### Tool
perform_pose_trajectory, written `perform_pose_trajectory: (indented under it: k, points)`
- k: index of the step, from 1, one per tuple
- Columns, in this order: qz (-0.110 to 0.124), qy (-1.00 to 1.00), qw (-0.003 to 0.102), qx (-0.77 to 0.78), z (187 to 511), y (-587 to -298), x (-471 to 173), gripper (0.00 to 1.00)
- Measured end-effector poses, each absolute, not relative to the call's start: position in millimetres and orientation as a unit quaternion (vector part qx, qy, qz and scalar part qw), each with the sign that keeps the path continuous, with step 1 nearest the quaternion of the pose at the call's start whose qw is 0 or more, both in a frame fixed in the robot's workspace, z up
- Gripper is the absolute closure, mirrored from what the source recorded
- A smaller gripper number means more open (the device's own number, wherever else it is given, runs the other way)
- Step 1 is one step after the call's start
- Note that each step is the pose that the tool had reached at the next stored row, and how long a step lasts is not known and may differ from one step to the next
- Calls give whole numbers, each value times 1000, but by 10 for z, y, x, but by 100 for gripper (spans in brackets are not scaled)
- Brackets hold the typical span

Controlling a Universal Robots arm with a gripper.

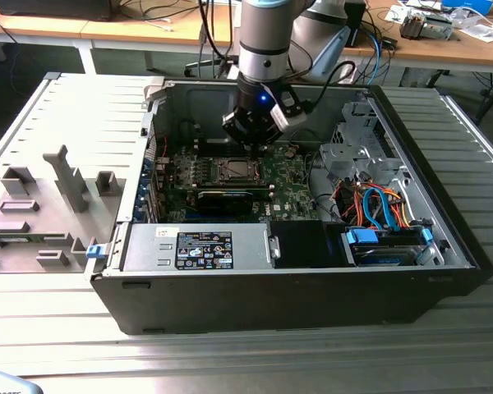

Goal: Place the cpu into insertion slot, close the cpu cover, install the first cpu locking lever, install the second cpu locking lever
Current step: 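Install the first cpu locking lever, then install the second cpu locking lever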

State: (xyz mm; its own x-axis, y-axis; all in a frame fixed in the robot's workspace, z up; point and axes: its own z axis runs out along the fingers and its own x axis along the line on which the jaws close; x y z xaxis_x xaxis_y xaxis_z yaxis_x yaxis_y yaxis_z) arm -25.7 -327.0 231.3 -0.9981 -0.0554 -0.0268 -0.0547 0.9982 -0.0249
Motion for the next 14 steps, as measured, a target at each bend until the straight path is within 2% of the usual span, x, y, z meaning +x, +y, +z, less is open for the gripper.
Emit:
perform_pose_trajectory:
  k: [14]
  points:
    - [-13, 999, 33, -27, 2315, -3271, -259, 89]
